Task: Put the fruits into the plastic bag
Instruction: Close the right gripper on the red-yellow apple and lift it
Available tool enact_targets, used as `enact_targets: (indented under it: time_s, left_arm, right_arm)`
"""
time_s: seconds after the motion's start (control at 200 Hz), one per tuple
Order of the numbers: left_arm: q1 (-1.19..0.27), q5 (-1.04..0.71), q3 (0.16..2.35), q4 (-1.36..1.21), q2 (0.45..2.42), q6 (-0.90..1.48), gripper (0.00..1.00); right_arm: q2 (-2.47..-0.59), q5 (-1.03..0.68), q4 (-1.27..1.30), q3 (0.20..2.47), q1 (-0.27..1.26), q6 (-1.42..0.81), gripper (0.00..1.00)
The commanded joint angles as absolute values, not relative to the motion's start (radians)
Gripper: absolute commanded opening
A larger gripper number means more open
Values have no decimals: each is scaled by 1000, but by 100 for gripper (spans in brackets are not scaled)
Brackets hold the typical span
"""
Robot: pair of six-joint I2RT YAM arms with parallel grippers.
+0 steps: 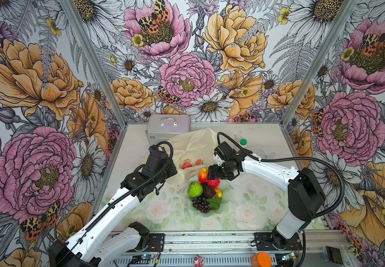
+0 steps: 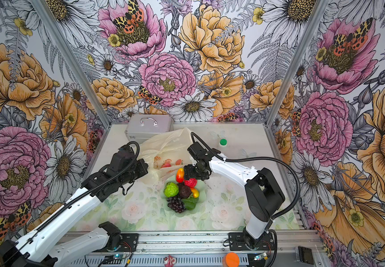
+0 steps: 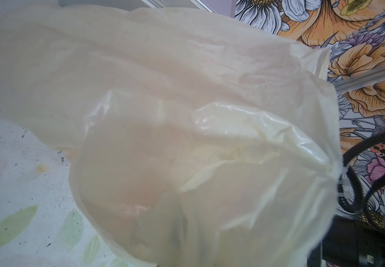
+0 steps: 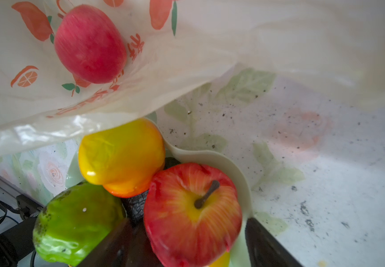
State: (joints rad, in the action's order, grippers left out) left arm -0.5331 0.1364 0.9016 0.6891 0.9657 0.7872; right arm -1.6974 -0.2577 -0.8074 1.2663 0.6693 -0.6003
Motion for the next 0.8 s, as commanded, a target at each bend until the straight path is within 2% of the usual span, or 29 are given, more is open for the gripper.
enact_targets:
  time_s: [0.0, 0.25, 0.465, 0.64, 0.795]
  left_arm:
    - [-523, 111, 885, 653, 965, 787, 0]
    - [-510, 97, 878, 643, 966, 782, 0]
    - [-502, 89, 876, 639, 966, 778, 0]
    - [-496, 84, 872, 639, 965, 775, 0]
    - [-490, 80, 871, 639, 963, 775, 0]
  right_arm:
    - [-1712, -251, -798, 1302, 678, -592, 76]
    - [-1714, -247, -798, 1296, 680, -595, 70]
    - [-1722, -241, -798, 1299, 685, -600, 77]
    - [-1738, -245, -796, 1306, 692, -600, 77]
    - [-1741, -248, -797, 1310, 692, -605, 67]
